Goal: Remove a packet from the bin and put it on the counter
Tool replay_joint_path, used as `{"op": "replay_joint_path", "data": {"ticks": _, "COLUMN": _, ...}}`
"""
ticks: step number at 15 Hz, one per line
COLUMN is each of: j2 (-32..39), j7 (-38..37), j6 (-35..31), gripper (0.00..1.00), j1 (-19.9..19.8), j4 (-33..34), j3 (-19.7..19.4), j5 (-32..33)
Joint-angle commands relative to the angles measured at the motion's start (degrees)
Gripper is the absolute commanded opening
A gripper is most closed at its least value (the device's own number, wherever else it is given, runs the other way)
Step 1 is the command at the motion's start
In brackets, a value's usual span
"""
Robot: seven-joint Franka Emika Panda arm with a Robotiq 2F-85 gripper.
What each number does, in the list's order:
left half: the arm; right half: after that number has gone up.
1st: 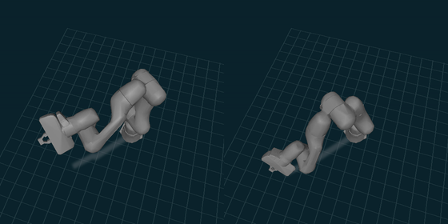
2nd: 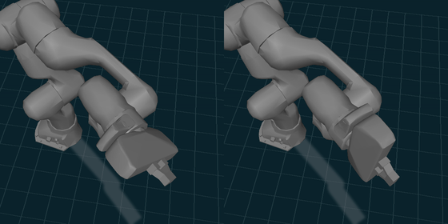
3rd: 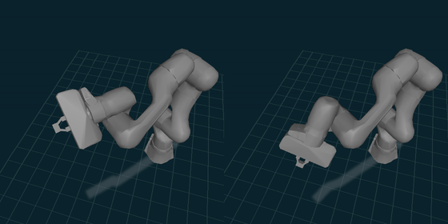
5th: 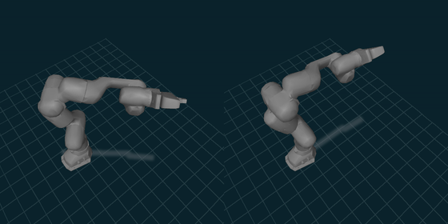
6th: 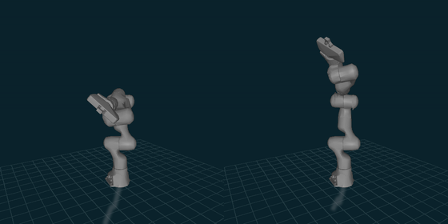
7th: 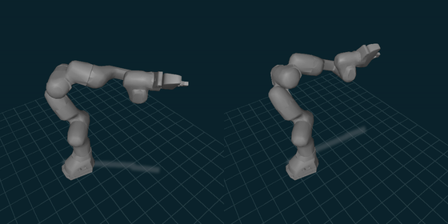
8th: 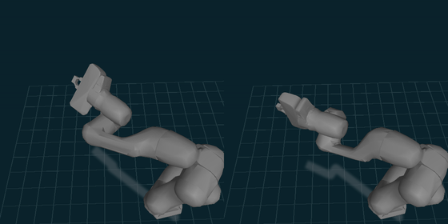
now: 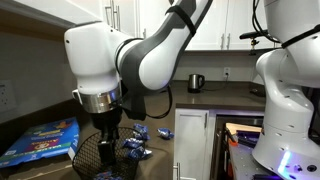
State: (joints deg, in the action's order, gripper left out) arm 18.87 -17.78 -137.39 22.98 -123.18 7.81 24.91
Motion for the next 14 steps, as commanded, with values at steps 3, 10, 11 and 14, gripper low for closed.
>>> {"op": "replay_joint_path", "data": {"ticks": 3, "j2": -1.6, "j7": 1.5, "j6": 1.8, "gripper": 1.00, "j1": -1.8, "j4": 0.4, "j3": 0.2, "j5": -2.0}}
{"op": "replay_joint_path", "data": {"ticks": 10, "j2": -2.0, "j7": 8.8, "j6": 0.8, "gripper": 1.00, "j1": -2.5, "j4": 0.7, "j3": 5.3, "j5": -12.9}}
{"op": "replay_joint_path", "data": {"ticks": 11, "j2": -1.8, "j7": 9.9, "j6": 0.9, "gripper": 1.00, "j1": -2.7, "j4": 0.7, "j3": 5.9, "j5": -14.3}}
{"op": "replay_joint_path", "data": {"ticks": 14, "j2": -1.0, "j7": 13.5, "j6": 0.5, "gripper": 1.00, "j1": -3.6, "j4": 0.8, "j3": 6.8, "j5": -18.2}}
